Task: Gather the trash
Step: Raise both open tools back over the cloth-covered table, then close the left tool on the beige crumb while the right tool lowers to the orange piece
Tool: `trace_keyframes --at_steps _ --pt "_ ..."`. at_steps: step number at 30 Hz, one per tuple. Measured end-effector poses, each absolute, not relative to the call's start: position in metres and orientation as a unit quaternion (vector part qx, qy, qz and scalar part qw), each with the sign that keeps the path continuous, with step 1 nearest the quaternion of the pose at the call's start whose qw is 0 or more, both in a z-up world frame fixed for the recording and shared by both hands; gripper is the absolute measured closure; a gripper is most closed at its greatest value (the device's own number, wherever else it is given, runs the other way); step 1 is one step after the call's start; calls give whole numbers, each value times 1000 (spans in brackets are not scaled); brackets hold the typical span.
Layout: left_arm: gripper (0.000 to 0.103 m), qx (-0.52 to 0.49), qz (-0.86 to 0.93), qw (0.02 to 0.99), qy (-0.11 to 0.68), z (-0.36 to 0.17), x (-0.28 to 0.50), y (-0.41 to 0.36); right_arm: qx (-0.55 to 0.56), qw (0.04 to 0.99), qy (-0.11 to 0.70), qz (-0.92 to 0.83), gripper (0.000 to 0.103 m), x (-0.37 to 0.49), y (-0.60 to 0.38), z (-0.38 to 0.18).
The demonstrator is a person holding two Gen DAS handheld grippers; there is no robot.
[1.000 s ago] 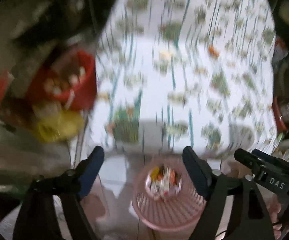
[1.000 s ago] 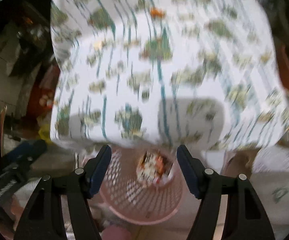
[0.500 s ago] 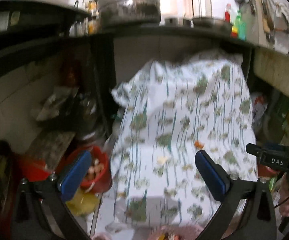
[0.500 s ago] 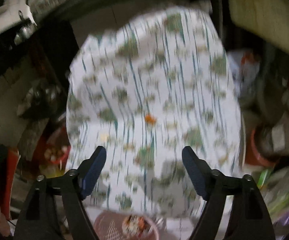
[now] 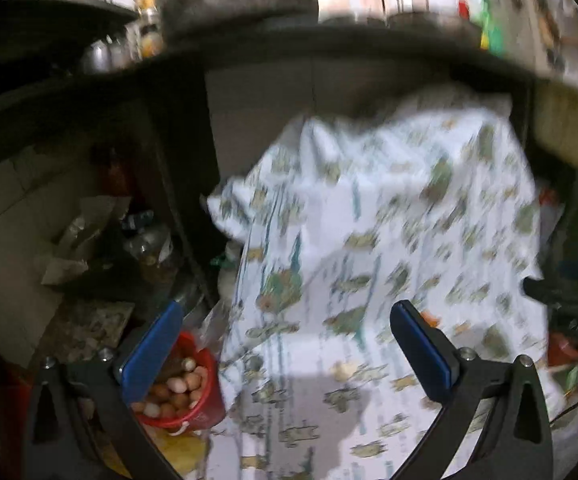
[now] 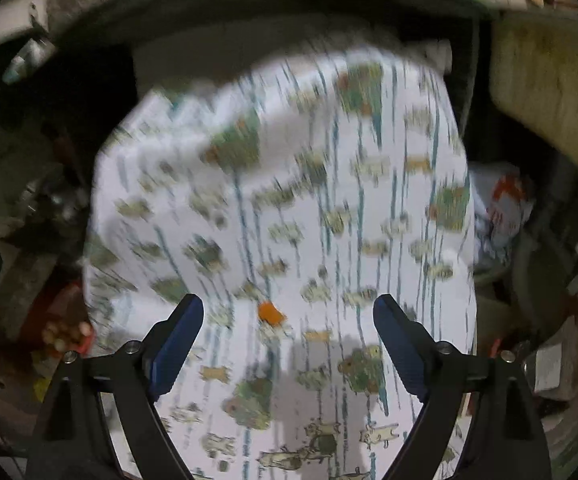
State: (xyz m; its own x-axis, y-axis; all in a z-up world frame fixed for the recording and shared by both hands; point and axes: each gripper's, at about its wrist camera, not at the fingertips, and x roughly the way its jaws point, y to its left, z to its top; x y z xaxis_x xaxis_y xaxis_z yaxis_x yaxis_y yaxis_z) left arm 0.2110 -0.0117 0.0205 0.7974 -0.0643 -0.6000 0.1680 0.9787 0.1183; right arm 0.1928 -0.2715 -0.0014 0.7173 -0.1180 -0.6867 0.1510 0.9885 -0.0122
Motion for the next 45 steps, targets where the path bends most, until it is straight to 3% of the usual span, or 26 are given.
trace_keyframes --at_steps 11,14,15,21,25,33,35,36,45 --pt "0 31 -76 803 590 -126 311 -31 98 858 497 -92 15 266 -304 -67" --pt "14 42 -59 778 624 -151 318 -47 103 837 526 -113 15 270 -312 -85" --pt "20 46 -57 774 629 -153 318 -53 108 832 531 -117 15 271 -314 -89" --pt "23 11 -69 767 638 -166 322 -76 171 791 579 -97 15 264 -320 -123" --pt "42 -12 -34 769 638 -179 326 -75 166 787 584 -113 15 265 -321 -131" --pt "46 -4 0 765 644 -208 327 -82 153 791 581 -112 15 267 -317 -126" --pt "63 8 -3 772 636 -206 325 -86 145 792 582 -113 15 269 -317 -125" --pt "64 13 -6 769 639 -205 323 -88 143 792 582 -114 15 270 -317 -124" --pt "65 8 -27 786 617 -166 305 -64 197 787 579 -81 15 296 -324 -112"
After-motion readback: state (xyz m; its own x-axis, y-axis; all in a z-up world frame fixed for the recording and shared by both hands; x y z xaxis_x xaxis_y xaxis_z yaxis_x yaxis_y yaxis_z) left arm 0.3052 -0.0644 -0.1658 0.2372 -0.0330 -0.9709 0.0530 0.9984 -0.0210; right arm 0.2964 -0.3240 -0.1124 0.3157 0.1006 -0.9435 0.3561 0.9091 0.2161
